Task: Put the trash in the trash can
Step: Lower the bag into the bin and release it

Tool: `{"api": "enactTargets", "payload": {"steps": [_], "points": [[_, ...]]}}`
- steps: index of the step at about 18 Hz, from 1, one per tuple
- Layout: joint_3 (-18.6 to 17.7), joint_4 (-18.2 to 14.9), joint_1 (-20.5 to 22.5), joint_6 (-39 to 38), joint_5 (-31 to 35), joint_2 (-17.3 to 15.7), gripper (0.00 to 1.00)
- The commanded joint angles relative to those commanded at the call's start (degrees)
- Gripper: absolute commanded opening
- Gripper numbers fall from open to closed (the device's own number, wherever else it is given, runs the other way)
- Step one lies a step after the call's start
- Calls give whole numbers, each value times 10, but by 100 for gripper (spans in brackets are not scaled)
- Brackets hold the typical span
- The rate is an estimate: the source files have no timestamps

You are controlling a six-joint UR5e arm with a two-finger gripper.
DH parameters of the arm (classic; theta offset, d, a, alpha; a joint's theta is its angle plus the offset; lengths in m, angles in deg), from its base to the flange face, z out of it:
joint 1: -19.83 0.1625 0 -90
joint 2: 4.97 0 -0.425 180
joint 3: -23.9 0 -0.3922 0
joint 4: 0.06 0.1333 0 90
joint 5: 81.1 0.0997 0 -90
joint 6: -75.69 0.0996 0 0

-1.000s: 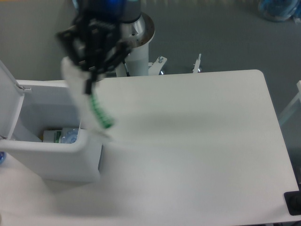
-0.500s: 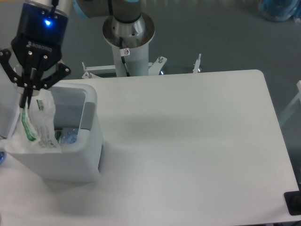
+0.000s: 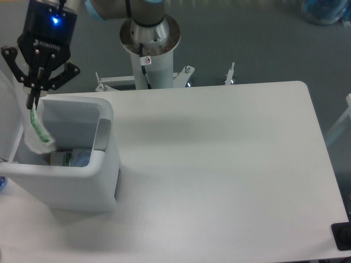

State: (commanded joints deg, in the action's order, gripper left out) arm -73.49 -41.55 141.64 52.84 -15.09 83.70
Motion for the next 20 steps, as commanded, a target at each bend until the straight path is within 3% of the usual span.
{"api": "enactTargets", "payload": {"steps": [7, 12, 20], "points": [[14, 5, 1, 13, 4, 52, 0], [-18, 5, 2, 47, 4, 52, 0], [-26, 4, 0, 58, 20, 65, 0]]}}
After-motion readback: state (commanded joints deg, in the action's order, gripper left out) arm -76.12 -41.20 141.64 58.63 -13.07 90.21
